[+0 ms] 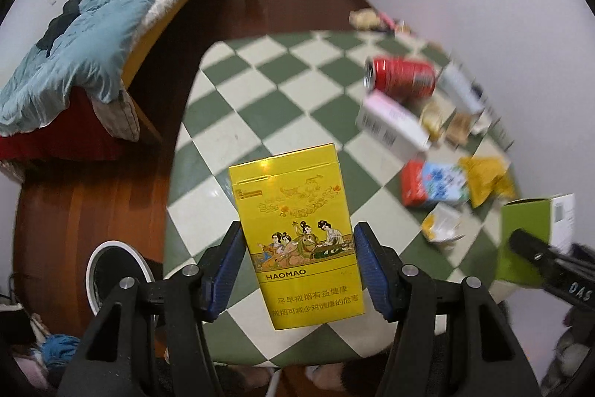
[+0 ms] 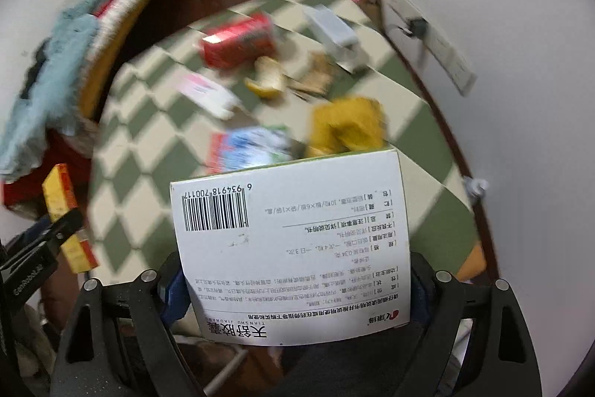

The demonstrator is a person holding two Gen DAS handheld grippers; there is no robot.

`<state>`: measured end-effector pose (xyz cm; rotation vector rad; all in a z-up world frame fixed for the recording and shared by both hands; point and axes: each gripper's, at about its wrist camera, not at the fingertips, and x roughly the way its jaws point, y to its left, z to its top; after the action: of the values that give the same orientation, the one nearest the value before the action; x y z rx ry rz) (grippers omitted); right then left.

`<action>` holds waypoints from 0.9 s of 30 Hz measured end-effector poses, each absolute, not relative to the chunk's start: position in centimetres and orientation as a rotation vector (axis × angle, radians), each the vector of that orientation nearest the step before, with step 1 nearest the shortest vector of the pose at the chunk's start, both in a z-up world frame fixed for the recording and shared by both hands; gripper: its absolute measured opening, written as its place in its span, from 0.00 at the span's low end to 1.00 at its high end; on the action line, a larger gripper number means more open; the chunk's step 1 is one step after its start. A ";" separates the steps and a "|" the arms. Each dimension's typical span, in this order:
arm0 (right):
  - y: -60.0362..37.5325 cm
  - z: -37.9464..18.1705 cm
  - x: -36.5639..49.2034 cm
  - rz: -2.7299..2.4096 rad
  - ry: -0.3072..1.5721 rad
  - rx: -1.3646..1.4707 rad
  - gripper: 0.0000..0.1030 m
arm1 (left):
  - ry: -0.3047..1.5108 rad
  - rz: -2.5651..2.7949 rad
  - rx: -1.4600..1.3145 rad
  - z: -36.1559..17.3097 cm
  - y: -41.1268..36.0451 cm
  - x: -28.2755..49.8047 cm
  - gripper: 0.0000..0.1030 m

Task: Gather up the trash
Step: 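Carry both boxes over the white bin and open both tools to drop them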

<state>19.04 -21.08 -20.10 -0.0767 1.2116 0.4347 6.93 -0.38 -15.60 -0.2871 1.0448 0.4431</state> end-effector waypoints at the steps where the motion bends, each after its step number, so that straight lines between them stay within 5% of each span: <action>1: -20.6 -19.1 18.5 0.462 1.200 -0.058 0.87 | 1.025 0.441 -0.300 -14.9 0.8 7.1 0.55; 13: -2.7 -13.5 9.4 0.842 1.106 -0.127 0.87 | 0.883 0.644 -0.373 -10.4 14.5 -5.4 0.54; 27: 25.6 -33.9 -7.3 1.116 1.468 -0.437 0.87 | 1.051 0.820 -0.858 -28.3 33.9 -21.4 0.55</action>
<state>-7.27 25.58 -33.88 -0.4369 1.4675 1.1155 -21.35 33.93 -28.29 -0.8583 1.0510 0.8205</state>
